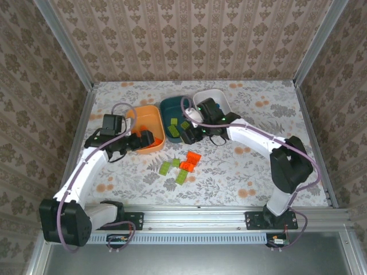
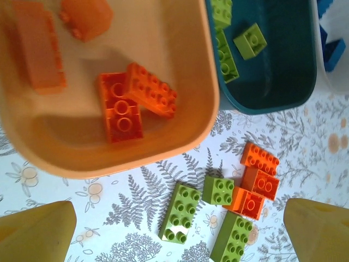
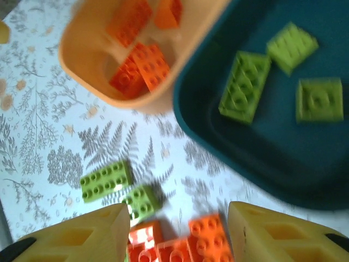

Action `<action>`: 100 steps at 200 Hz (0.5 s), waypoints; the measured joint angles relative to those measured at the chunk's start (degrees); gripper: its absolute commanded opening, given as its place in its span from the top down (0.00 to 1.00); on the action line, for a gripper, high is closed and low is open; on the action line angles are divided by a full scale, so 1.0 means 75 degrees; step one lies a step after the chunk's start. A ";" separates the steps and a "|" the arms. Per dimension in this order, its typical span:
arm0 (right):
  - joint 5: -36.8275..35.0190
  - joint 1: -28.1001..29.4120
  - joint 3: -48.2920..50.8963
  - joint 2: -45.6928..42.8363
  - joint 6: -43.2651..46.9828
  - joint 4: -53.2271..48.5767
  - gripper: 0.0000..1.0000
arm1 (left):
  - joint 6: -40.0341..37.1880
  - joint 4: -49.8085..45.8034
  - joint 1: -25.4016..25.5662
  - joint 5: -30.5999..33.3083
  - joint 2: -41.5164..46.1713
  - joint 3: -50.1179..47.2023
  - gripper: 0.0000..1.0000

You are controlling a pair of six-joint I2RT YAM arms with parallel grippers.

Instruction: Sort the legos into containers by color

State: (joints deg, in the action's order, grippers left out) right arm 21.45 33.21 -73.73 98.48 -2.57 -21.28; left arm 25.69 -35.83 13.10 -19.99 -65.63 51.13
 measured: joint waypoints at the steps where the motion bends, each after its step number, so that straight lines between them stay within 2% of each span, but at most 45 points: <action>1: 0.0003 -0.0012 0.0052 -0.0026 -0.0102 -0.0006 0.42 | -0.0003 0.0000 0.0017 0.0009 -0.0009 0.0006 0.00; 15: 0.0003 -0.0134 0.0525 -0.0233 -0.0801 -0.0026 0.39 | -0.0128 -0.0017 0.0388 0.0166 -0.0195 0.0128 0.00; 64: 0.0076 -0.0184 0.1553 -0.0493 -0.2882 -0.0108 0.39 | -0.0670 -0.0163 0.1786 0.0851 -0.1139 0.0682 0.00; 100: -0.0271 -0.0154 0.1314 -0.0335 -0.3101 -0.0833 0.40 | -0.0726 -0.0210 0.2072 0.1008 -0.1297 0.0714 0.00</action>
State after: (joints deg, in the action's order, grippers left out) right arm 19.42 32.05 -63.88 95.96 -25.82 -27.53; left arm 20.25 -37.41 28.64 -12.43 -75.35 56.49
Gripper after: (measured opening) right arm 0.607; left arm 0.997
